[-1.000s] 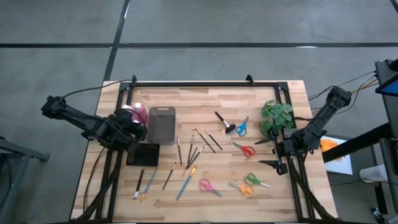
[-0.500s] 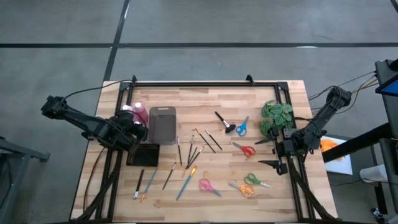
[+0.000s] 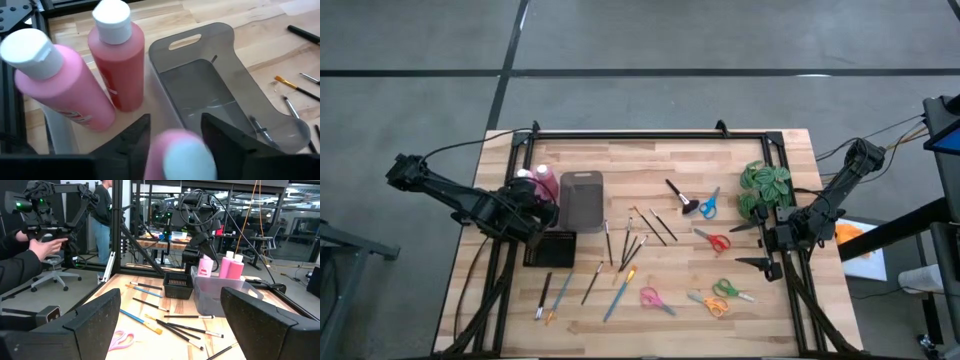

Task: Pick & Place Paint Supplies
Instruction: Put the right light pink bottle into the white bin, then put the left blue brush into the black bin

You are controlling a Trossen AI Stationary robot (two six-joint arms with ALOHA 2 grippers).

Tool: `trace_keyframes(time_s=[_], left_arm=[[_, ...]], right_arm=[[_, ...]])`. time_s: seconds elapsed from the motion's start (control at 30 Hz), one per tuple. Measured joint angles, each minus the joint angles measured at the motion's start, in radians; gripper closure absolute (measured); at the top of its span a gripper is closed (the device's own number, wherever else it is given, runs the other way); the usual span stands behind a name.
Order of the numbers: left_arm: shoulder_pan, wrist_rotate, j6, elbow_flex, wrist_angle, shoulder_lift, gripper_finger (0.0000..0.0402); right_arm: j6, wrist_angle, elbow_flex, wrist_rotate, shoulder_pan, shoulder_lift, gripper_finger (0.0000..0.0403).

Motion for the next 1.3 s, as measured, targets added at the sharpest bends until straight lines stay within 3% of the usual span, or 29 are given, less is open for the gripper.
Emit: trace_keyframes(time_s=[0.2, 0.37, 0.93, 1.3], left_arm=[[0.000, 0.003, 0.007, 0.000, 0.002, 0.000, 0.0145], [0.000, 0.003, 0.007, 0.000, 0.005, 0.000, 0.0115], [-0.001, -0.046, 0.182, 0.150, 0.010, 0.001, 0.0108], [-0.001, -0.058, 0.642, 0.193, 0.333, 0.090, 0.0108]], right_arm=[[-0.002, 0.000, 0.000, 0.000, 0.000, 0.000, 0.0062], [-0.002, 0.000, 0.000, 0.000, 0.000, 0.000, 0.0062], [-0.002, 0.000, 0.000, 0.000, 0.000, 0.000, 0.0062], [-0.001, 0.000, 0.000, 0.000, 0.000, 0.000, 0.0062]])
